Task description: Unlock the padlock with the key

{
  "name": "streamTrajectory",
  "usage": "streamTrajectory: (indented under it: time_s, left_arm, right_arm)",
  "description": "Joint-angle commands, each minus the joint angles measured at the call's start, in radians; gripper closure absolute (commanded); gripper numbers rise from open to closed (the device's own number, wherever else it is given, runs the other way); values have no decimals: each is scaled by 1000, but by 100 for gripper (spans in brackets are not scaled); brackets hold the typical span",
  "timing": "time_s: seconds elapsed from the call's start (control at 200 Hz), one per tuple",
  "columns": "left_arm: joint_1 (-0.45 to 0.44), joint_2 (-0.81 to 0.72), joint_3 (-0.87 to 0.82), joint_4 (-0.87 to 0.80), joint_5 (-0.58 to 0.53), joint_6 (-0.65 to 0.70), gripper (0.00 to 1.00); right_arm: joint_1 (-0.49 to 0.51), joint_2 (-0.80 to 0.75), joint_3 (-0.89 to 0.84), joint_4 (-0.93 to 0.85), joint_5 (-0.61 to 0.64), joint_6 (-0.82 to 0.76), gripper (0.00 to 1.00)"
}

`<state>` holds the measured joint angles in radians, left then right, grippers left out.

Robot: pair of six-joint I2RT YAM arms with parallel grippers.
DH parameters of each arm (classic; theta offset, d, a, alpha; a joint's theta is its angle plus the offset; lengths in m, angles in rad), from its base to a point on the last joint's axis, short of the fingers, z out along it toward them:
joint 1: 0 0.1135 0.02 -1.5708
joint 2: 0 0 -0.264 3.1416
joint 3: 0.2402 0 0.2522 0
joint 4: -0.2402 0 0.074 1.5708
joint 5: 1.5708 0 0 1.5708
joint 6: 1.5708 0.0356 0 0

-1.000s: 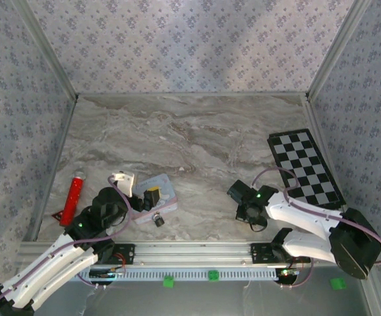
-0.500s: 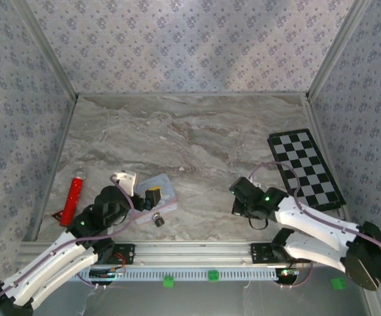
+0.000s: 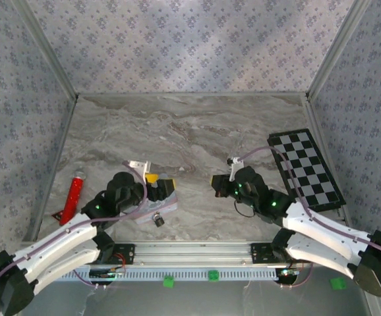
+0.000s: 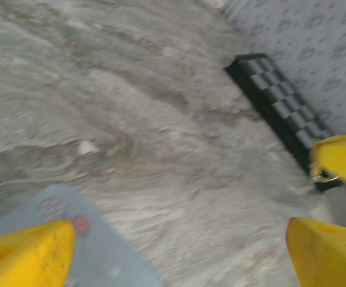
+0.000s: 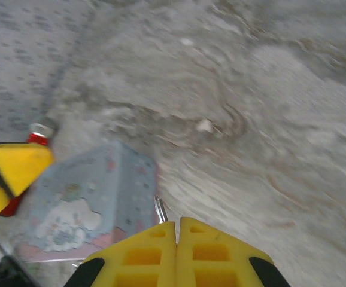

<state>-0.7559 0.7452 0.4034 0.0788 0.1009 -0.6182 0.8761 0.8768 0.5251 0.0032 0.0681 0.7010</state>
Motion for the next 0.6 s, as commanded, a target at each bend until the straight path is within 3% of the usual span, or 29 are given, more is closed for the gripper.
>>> streamTrajectory:
  time_s: [0.0,0.19,0.595]
  left_arm:
    - [-7,46,84,153,135,-95,12]
    - [-27,126,118,276,197,-167,18]
    - [-106,195,192,238,141,-147,38]
  right_arm:
    - [16,14,-32,254,-44,-101,100]
    - [37,85,-35,413,-96,-132,100]
    - [80,120,-16,487,-113,-180,100]
